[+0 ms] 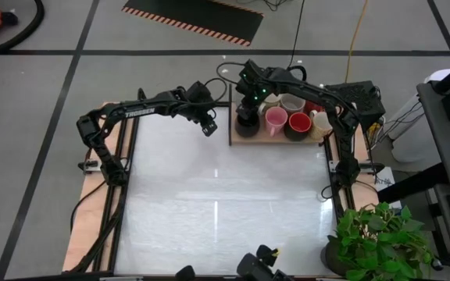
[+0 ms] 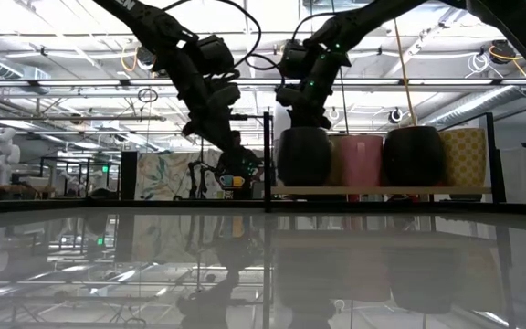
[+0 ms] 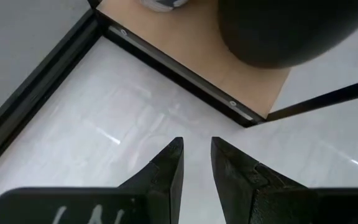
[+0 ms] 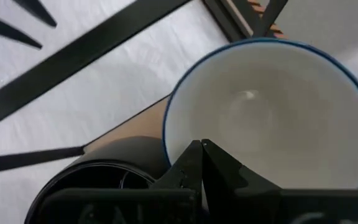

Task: Place coffee mugs
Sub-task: Put the black mug on the shelf, then return to Home Position

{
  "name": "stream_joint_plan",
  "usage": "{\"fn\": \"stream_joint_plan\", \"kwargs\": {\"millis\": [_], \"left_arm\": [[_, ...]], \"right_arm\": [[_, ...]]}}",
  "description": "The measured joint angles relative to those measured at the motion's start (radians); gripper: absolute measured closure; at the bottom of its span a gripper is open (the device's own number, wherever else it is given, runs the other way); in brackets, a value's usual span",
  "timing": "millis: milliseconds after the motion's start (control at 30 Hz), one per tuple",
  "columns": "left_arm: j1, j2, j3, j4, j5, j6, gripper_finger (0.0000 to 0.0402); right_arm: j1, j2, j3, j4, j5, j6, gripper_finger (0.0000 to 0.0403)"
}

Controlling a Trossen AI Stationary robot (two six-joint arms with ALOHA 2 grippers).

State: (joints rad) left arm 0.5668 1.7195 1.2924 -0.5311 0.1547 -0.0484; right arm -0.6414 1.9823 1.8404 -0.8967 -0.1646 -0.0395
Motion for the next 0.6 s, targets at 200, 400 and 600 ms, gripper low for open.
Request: {"fn": "stream_joint_plan", "kwargs": {"millis": [200, 400, 600], "left_arm": [[-0.023, 0.0, 0.0, -0.001, -0.001, -0.016, 0.0317], [-0.045, 0.0, 0.0, -0.006, -0.003, -0.019, 0.0317], [-0.058, 0.0, 0.002, -0.027, -0.01, -0.032, 0.0317]], "right_arm": [[0.009, 0.0, 0.0, -0.058, 0.004, 0.003, 0.0403], [0.011, -0.017, -0.002, -0.054, 0.011, 0.029, 0.0403], [0.015, -0.085, -0.002, 0.069, 0.034, 0.023, 0.0403]]}}
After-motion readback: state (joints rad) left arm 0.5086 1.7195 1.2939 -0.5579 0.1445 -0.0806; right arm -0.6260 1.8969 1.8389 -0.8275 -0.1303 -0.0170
